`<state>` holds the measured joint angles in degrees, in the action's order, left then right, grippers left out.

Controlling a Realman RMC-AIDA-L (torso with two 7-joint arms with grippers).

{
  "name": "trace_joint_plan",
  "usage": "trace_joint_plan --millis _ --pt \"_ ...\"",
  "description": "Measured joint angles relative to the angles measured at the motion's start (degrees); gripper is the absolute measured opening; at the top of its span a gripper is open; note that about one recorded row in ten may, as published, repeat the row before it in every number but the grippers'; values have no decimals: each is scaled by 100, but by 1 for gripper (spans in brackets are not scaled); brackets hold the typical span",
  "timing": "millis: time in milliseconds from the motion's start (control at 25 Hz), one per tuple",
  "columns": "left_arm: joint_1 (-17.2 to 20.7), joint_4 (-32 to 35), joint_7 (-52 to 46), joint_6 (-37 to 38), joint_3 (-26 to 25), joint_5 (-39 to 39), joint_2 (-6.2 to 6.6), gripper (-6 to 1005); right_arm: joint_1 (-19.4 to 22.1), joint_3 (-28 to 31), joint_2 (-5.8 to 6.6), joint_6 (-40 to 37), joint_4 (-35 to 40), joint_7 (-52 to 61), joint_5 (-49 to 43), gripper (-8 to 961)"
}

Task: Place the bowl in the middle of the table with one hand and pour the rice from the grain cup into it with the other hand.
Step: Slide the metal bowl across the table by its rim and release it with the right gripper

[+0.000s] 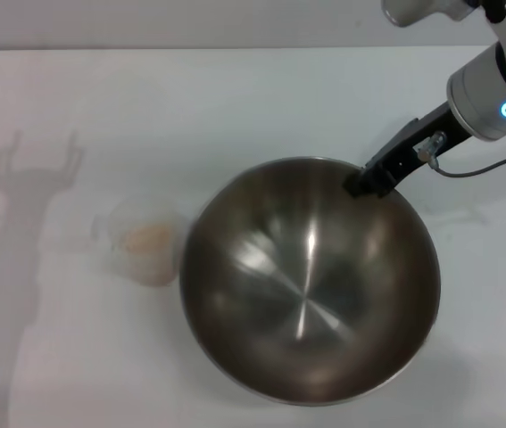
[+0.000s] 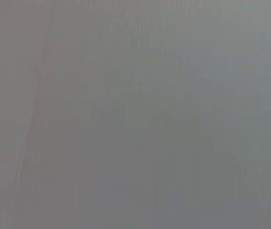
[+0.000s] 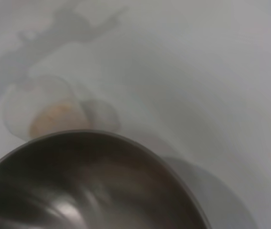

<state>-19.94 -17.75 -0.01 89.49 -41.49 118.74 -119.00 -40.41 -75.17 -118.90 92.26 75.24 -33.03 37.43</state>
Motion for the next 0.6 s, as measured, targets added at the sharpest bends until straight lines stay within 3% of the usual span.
trace_joint_plan --millis 600 --pt "30 -9 -5 23 11 9 -9 784 -37 -4 -1 -131 -236 89 -325 32"
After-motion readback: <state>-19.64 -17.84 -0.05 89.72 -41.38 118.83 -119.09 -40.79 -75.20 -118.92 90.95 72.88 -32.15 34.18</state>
